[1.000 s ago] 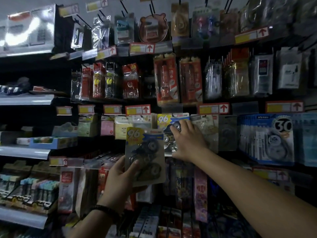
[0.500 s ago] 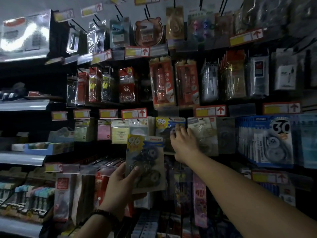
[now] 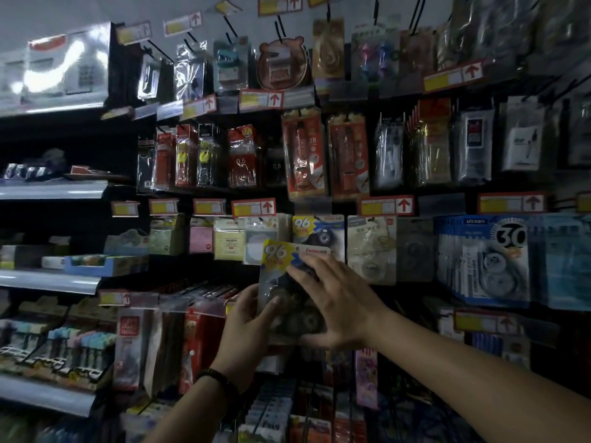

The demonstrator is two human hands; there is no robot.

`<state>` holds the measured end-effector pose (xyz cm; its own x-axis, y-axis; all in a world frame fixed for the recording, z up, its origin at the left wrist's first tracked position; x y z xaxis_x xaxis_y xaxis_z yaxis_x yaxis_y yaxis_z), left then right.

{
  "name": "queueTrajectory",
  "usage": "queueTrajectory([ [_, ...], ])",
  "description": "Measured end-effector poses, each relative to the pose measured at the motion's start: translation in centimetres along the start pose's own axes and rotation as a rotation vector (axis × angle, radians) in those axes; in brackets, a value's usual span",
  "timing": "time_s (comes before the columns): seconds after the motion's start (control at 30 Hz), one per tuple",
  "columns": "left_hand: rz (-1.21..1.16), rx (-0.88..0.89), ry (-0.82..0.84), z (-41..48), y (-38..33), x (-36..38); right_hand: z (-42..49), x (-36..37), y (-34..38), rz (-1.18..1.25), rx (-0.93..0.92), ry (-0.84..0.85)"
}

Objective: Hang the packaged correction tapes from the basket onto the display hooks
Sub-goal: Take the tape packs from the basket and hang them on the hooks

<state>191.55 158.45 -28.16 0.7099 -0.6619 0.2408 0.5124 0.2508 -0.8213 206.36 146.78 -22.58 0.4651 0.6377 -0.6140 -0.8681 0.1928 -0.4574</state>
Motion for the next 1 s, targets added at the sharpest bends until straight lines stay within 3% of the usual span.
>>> queueTrajectory([
  [0.13, 0.082, -0.019, 0.024, -0.2, -0.2, 0.5, 0.2, 0.0, -0.8, -0.010, -0.003, -0.006],
  [0.27, 0.581, 0.182, -0.013, 0.1, -0.9, -0.3, 1.0, 1.2, -2.7, -0.103, 0.040, 0.079],
  [0.43, 0.809, 0.309, 0.025, 0.0, -1.7, -0.5, 2.9, 2.4, -3.8, -0.214, 0.144, 0.132],
  [0.67, 1.078, 0.255, 0.098, 0.4, -0.8, -1.6, 5.3, 3.0, -4.5, -0.273, 0.240, 0.117],
  [1.0, 1.108, 0.218, 0.158, 0.7, 1.2, -2.3, 6.5, 2.6, -4.8, -0.309, 0.233, 0.061],
])
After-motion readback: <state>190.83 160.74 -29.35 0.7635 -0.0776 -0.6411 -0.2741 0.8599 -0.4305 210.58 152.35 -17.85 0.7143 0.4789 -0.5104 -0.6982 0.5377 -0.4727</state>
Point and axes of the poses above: each hand's wrist, its own z-axis towards the middle knuckle, its own x-axis out of the palm, y = z × x, the point moved 2 cm from there along z, towards the middle knuckle, and after that the axes turned 3 degrees about x, right-handed, at the moved point
